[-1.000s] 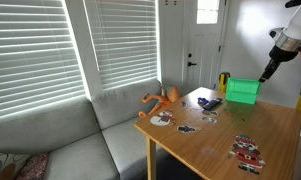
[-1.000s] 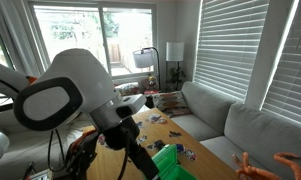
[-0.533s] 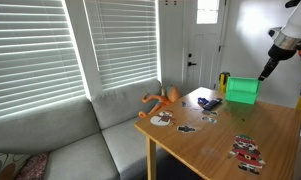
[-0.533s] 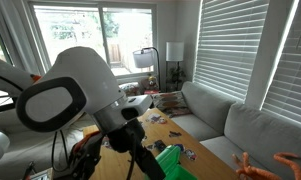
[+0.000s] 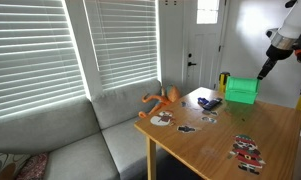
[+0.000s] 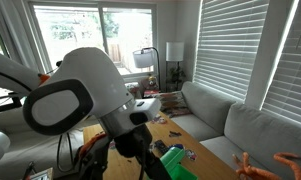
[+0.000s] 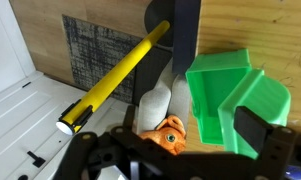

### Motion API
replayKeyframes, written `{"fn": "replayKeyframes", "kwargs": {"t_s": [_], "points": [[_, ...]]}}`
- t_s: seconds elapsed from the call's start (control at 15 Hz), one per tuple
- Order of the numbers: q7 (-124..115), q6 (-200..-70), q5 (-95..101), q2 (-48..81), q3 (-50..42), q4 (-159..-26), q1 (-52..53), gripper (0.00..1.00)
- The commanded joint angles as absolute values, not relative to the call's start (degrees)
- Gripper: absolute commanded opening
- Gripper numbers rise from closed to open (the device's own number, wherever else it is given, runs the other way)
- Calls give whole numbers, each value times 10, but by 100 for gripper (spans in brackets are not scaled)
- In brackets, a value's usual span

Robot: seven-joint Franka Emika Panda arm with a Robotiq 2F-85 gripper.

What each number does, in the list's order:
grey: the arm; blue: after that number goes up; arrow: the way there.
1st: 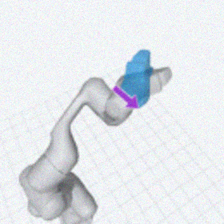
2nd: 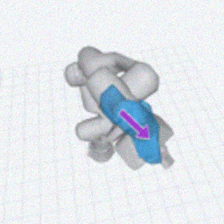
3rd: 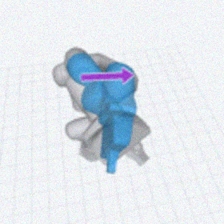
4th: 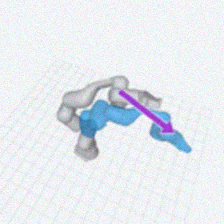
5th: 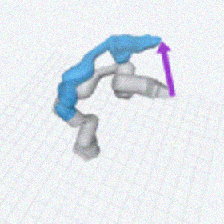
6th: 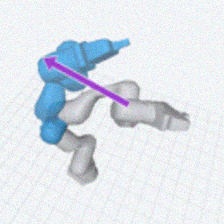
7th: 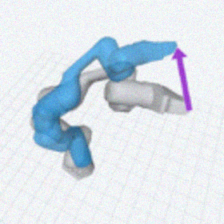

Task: Close the green storage box

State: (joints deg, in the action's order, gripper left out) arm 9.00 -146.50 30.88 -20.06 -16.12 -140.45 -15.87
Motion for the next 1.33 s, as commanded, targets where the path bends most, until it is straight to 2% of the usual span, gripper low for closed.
{"fn": "replayKeyframes", "kwargs": {"t_s": [0.0, 1.27], "points": [[117, -1472, 281, -176, -164, -1388, -164, 100], [163, -1465, 208, -150, -192, -1389, -164, 100]]}}
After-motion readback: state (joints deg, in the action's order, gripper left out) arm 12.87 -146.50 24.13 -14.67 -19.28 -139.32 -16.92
